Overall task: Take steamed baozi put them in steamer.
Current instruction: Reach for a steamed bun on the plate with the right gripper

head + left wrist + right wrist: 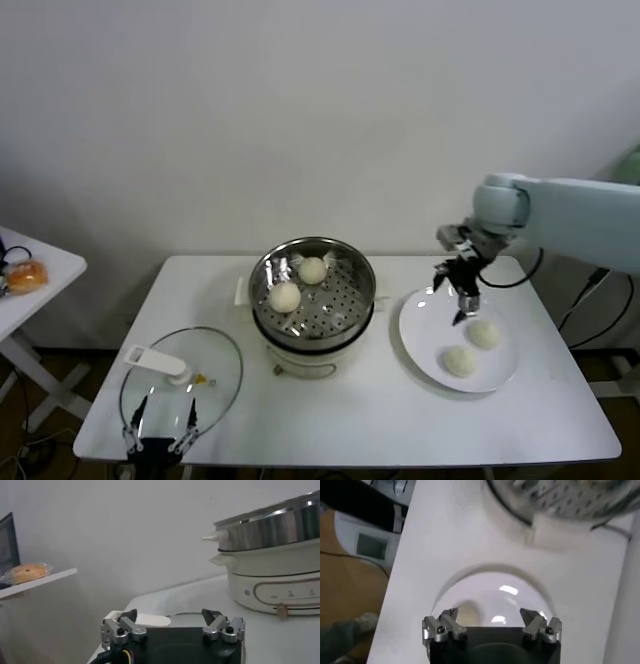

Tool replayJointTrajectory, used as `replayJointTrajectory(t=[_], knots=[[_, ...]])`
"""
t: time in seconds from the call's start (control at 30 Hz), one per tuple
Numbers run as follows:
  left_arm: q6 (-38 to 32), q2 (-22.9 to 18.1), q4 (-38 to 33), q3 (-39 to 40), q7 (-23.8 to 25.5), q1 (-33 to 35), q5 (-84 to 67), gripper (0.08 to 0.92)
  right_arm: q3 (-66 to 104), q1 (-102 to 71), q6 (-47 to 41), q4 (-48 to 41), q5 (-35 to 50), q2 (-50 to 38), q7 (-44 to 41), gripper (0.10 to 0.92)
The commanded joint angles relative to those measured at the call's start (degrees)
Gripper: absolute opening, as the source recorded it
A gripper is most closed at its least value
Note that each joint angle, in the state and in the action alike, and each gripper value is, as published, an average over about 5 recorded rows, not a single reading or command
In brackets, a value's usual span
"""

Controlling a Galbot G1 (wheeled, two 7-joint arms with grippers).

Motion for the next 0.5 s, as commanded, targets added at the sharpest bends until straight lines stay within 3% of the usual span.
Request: replayJointTrajectory(t=[0.03,0.5], knots=[[0.0,-0.3,0.2,-0.3,-0.1,0.0,0.1,0.823,6.1,-12.3,-1.2,1.3,-10.6,-7.3,1.6,0.823],[0.1,-0.3,0.6,-0.4,0.0,0.0,0.4,0.823,16.6,-24.0,-2.9,-2.6,-16.3,-5.6,4.2,0.823]])
